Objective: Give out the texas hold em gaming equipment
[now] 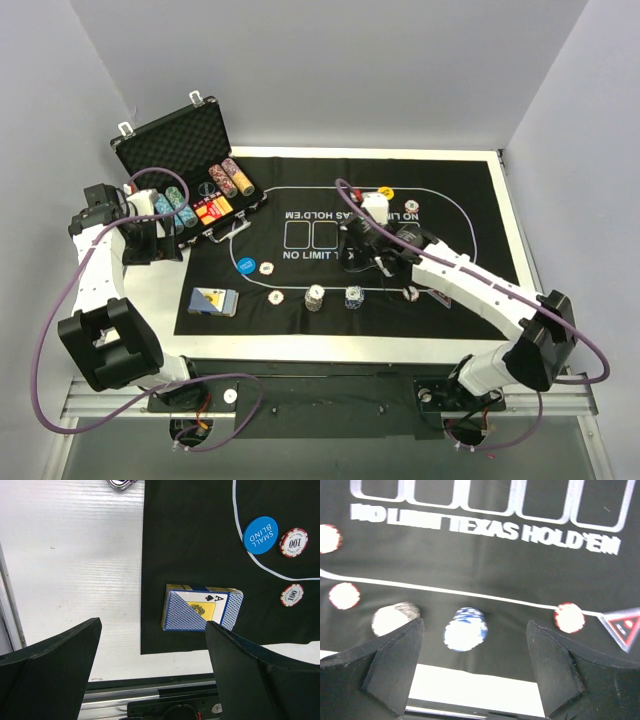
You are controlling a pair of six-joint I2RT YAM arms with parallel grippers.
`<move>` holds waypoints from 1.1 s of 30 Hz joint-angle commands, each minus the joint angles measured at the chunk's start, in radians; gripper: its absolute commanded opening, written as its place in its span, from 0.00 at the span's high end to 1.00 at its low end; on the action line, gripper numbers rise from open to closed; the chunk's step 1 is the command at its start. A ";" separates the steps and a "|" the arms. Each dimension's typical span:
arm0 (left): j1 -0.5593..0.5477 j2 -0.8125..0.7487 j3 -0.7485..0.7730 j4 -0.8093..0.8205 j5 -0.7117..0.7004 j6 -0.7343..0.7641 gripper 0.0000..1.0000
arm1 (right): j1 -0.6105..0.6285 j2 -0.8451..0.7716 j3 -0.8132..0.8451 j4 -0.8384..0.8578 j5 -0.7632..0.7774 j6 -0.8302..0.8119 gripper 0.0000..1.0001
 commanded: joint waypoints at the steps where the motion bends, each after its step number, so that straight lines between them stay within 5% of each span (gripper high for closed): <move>1: 0.006 -0.029 0.025 0.018 0.016 -0.003 0.03 | 0.089 0.081 0.157 -0.070 -0.083 -0.089 0.21; 18: 0.005 -0.029 0.032 0.009 0.013 -0.002 0.03 | 0.280 0.437 0.332 -0.115 -0.159 -0.112 0.15; 33: 0.006 -0.048 0.028 0.012 -0.004 0.009 0.03 | 0.255 0.484 0.301 -0.047 -0.177 -0.086 0.37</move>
